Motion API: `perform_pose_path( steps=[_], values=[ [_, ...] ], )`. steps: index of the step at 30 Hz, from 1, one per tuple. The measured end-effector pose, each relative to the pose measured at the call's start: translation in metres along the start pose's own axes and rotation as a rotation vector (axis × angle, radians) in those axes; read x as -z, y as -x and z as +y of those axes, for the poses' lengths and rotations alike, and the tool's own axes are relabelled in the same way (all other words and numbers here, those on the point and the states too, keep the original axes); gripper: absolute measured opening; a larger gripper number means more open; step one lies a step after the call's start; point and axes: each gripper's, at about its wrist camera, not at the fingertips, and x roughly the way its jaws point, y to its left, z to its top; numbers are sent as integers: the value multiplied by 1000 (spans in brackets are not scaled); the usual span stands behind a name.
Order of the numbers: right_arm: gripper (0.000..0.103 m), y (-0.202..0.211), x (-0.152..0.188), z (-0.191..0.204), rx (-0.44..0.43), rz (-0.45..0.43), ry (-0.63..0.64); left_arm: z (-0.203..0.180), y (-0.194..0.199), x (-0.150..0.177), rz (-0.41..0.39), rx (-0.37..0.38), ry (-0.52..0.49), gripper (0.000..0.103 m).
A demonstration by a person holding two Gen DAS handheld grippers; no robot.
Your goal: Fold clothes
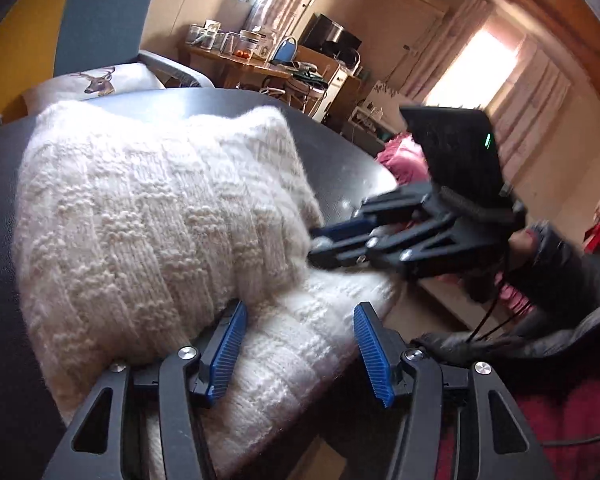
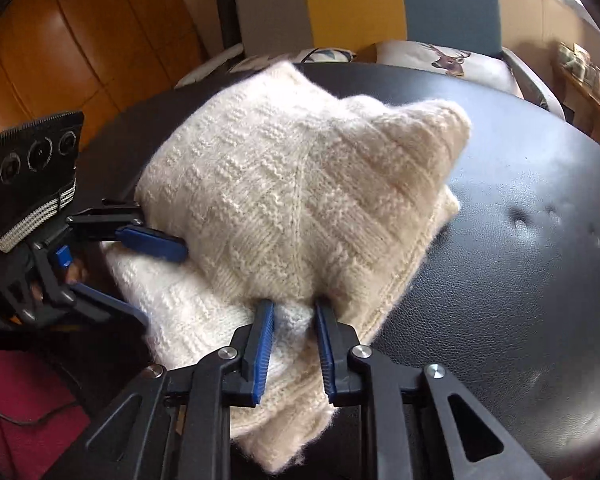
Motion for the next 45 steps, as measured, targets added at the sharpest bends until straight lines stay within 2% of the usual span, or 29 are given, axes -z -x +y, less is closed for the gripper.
perform_pose_path(
  steps=[3,4,5,9,12,15,16,17,20,21,22,23,26,29,30,34,39,42,43,44,45],
  values=[
    [20,1,1,-7,-28,-29,-40,26,37,-22,-111,1,106,61],
    [20,1,1,-9,-39,-37,-51,41,50,-30,-149,-14,156,66],
    [20,2,1,-11,-46,-45,-58,57,57,-39,-168,-59,192,68],
    [23,8,-2,-11,-71,-84,-66,85,46,-39,-115,-35,274,72],
    [24,15,-1,-11,-90,-111,-69,104,36,-38,-70,-8,333,78],
    [25,25,-3,-21,-145,-127,-146,124,26,-37,-26,19,392,84],
    [26,34,-3,-28,-188,-144,-202,130,22,-37,-11,28,412,85],
    [33,44,-2,-35,-236,-165,-264,136,19,-36,4,37,432,87],
    [65,58,5,-67,-328,-200,-471,156,9,-35,49,65,490,88],
    [68,57,8,-79,-356,-190,-547,156,9,-34,51,66,489,86],
    [68,53,11,-90,-380,-182,-612,154,9,-33,49,65,483,75],
    [68,50,13,-99,-402,-176,-673,154,8,-32,50,62,486,69],
    [71,33,12,-113,-429,-140,-763,155,5,-31,53,51,499,67],
    [87,9,4,-114,-451,-47,-790,155,2,-31,58,50,512,68],
    [87,1,1,-111,-458,-10,-782,155,2,-32,59,46,510,69],
    [87,-17,-15,-102,-488,39,-763,151,-3,-35,56,39,492,72],
    [88,-30,-33,-85,-445,90,-624,140,-6,-38,42,-17,396,76],
    [85,-28,-34,-75,-440,77,-507,136,-8,-39,37,-39,381,63],
    [75,-28,-31,-78,-429,76,-537,134,-7,-38,31,-45,382,58],
    [45,-32,-27,-83,-446,85,-598,130,-6,-36,20,-53,383,53],
    [43,-33,-23,-84,-458,63,-632,127,-6,-34,8,-60,384,51]
  ],
)
